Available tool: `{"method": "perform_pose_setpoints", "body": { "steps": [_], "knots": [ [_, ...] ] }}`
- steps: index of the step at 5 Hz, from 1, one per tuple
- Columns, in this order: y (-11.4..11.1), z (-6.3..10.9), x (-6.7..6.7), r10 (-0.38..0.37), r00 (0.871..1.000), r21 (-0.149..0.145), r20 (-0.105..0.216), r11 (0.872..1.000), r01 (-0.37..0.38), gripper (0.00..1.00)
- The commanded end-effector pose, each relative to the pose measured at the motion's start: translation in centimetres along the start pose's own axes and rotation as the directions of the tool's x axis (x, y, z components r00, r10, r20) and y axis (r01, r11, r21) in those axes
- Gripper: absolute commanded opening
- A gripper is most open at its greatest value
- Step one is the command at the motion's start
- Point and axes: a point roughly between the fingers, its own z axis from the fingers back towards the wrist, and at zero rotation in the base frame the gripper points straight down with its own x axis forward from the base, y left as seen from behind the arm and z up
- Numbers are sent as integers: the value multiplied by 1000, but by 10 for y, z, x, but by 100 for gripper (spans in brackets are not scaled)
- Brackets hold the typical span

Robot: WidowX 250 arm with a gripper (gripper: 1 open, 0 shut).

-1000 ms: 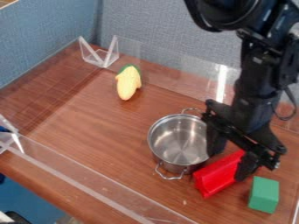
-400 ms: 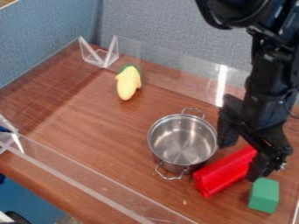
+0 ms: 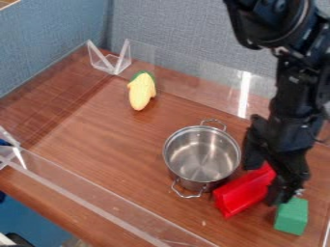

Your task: Put the red object to the left side of the table

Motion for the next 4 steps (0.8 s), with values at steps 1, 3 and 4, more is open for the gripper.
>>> {"method": "perform_pose_setpoints", "body": {
  "steps": [1,3,4],
  "knots": [
    [7,3,-6,-75,997,3,18,997,75,100],
    [18,-21,-28,17,1000,-19,-8,1000,-17,100],
    [19,-20,-21,8,1000,-23,-16,1000,-8,0]
  ]
}}
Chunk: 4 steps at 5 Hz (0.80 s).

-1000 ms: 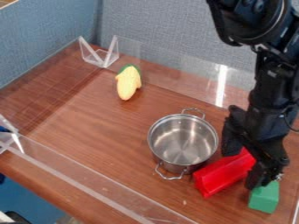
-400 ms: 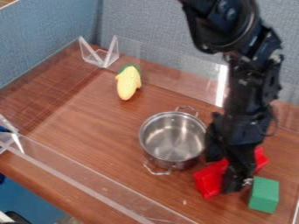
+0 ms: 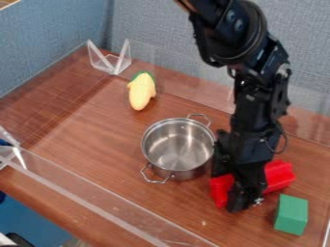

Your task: Put the red object to the left side of the table

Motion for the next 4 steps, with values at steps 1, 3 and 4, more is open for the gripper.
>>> {"method": "perform_pose_setpoints", "body": {
  "steps": [1,3,4],
  "knots": [
    [4,12,12,-12,999,13,31,1000,11,0],
    [4,25,18,-37,999,6,28,999,37,0],
    [4,32,19,-50,998,-1,24,999,50,0]
  ]
}}
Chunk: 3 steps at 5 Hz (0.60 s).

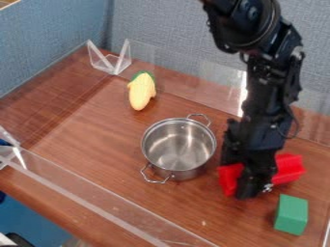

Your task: Put the red object to the left side of the table

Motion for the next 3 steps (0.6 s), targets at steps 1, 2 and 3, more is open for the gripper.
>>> {"method": "perform_pose_setpoints", "body": {
  "steps": [1,2,3],
  "knots": [
    [7,8,-11,-36,998,27,50,999,34,0],
    [11,4,-31,-63,997,24,42,998,62,0],
    [13,1,-32,-37,998,22,47,999,36,0]
  ]
}}
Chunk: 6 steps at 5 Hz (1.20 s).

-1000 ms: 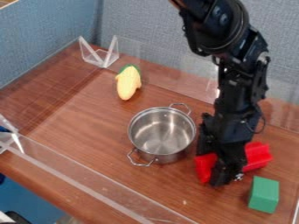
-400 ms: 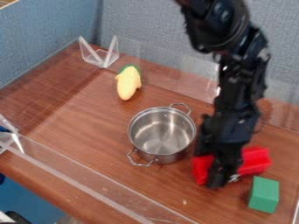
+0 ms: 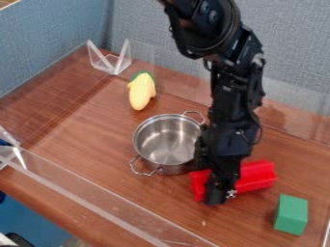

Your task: Put the red object to the left side of the table

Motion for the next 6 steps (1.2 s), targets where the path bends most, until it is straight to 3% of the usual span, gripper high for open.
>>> {"method": "perform_pose_setpoints", "body": {
  "steps": [1,2,4,6],
  "knots": [
    [5,13,-2,39,998,28,48,999,-40,0],
    [7,14,-6,70,996,25,52,997,-71,0],
    [18,16,-19,15,998,41,56,999,-17,0],
    [15,28,-17,14,998,53,62,998,-17,0]
  ]
}}
